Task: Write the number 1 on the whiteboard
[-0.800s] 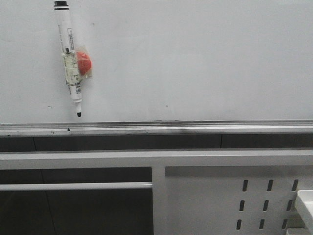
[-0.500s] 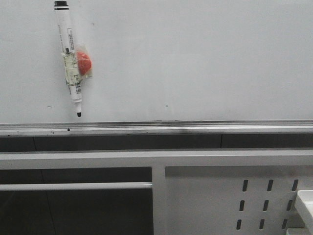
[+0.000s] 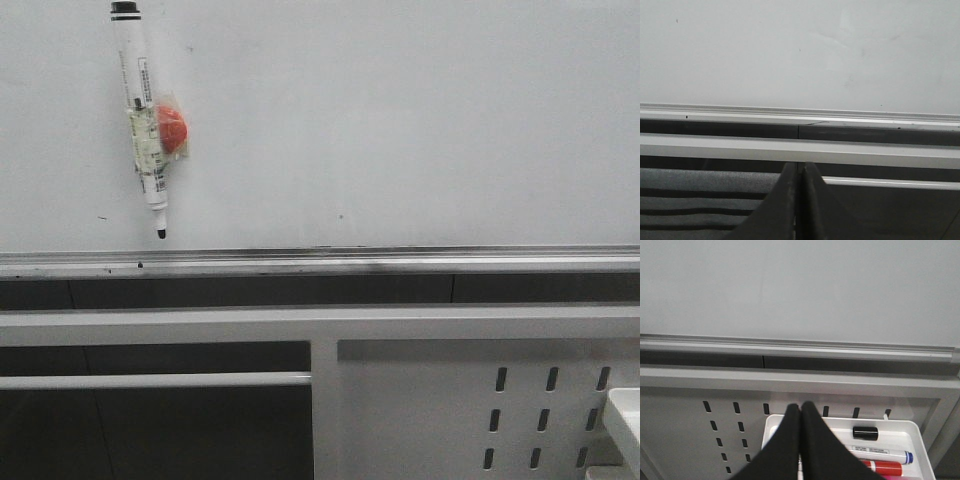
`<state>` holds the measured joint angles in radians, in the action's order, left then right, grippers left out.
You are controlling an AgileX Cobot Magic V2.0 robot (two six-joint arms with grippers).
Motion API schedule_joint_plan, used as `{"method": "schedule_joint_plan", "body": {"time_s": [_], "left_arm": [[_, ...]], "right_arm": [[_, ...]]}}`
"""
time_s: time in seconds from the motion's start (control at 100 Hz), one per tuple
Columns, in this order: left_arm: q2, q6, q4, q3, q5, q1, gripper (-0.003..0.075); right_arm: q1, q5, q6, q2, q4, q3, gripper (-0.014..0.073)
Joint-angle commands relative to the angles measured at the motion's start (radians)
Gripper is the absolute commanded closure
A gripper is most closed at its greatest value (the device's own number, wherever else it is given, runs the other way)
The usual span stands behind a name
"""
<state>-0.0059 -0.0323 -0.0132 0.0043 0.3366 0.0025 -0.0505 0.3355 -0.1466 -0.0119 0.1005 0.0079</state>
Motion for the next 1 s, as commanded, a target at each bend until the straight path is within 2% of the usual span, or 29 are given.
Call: {"method": "schedule_joint_plan", "body": {"time_s": [0.0,0.43,0.49,0.61,0.72,0.99], "left_arm": [[-0.021,0.0,-0.011,0.035,-0.056,0.0,0.074],[-0.021,0.0,-0.011,0.035,-0.058,0.0,0.074],[-0.021,0.0,-0.02,0.035,-0.077,0.0,0.074],[-0.021,0.0,-0.089,0.035,-0.224,0.0,0.074],[-0.021,0.0,-0.092,0.035,-0.322,0.0,0.074],[-0.021,0.0,-0.092,0.035,-0.355,0.0,0.074]], "right_arm": [[-0.004,-0.023,-0.002,-0.02,-0.014,0.012,0.0663],[-0.004,-0.039,-0.002,-0.02,-0.014,0.012,0.0663],[-0.004,-0.11,-0.002,-0.02,-0.01,0.012,0.0663],[-0.004,-0.335,-0.002,-0.02,0.066,0.012,0.0663],[-0.004,-0.496,-0.002,-0.02,0.071,0.012,0.0663],[-0.004,-0.577,-0.002,-0.02,0.073,0.012,0.0663]]}}
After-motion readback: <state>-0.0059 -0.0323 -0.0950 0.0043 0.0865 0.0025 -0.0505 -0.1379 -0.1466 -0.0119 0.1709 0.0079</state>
